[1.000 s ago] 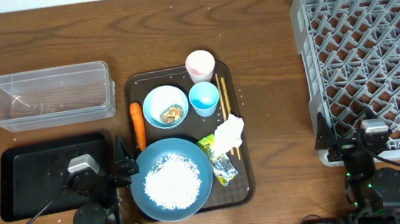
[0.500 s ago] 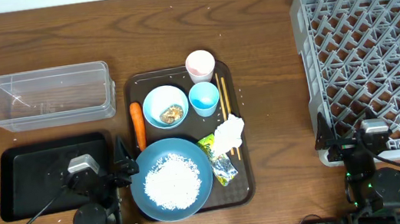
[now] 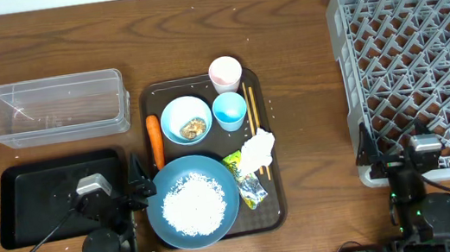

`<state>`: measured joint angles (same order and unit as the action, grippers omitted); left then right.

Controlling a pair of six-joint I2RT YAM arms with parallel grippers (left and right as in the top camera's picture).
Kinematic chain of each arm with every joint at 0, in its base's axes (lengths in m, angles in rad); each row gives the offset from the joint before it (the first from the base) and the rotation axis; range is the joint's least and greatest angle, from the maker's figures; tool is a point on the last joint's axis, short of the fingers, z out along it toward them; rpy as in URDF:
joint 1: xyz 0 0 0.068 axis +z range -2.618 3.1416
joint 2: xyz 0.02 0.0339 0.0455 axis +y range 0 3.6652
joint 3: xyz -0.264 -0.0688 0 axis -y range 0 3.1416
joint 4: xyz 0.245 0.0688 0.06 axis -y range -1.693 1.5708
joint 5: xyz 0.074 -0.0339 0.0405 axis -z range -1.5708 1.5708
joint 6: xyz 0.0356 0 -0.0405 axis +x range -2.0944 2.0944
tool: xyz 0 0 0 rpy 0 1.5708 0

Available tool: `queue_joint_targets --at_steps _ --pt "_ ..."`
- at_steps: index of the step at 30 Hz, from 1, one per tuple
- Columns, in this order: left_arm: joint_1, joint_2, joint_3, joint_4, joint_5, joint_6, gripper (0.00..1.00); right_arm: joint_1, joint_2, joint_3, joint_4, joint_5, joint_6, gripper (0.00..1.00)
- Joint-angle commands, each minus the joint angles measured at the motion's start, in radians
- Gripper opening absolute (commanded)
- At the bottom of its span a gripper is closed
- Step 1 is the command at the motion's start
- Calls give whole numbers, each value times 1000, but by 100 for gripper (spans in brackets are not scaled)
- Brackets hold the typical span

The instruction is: Sort waste into correct bins and load items into the dishwasher rack

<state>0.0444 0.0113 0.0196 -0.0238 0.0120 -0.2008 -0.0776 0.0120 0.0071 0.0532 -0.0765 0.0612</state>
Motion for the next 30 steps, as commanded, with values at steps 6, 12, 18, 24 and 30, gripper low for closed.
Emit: queue_joint_targets --at_steps 6,12,18,24,30 --pt "5 68 114 -34 41 58 98 8 12 49 67 -36 8 99" --pt "5 336 330 -51 55 85 98 8 187 239 72 -36 -116 99" --pt "5 679 613 -68 170 147 98 8 503 516 71 -44 -149 99" --pt "-10 964 946 -257 187 149 98 8 830 811 47 -168 -149 99" --pt "-78 1184 1220 -505 186 193 98 8 1118 1122 -166 -311 -149 99"
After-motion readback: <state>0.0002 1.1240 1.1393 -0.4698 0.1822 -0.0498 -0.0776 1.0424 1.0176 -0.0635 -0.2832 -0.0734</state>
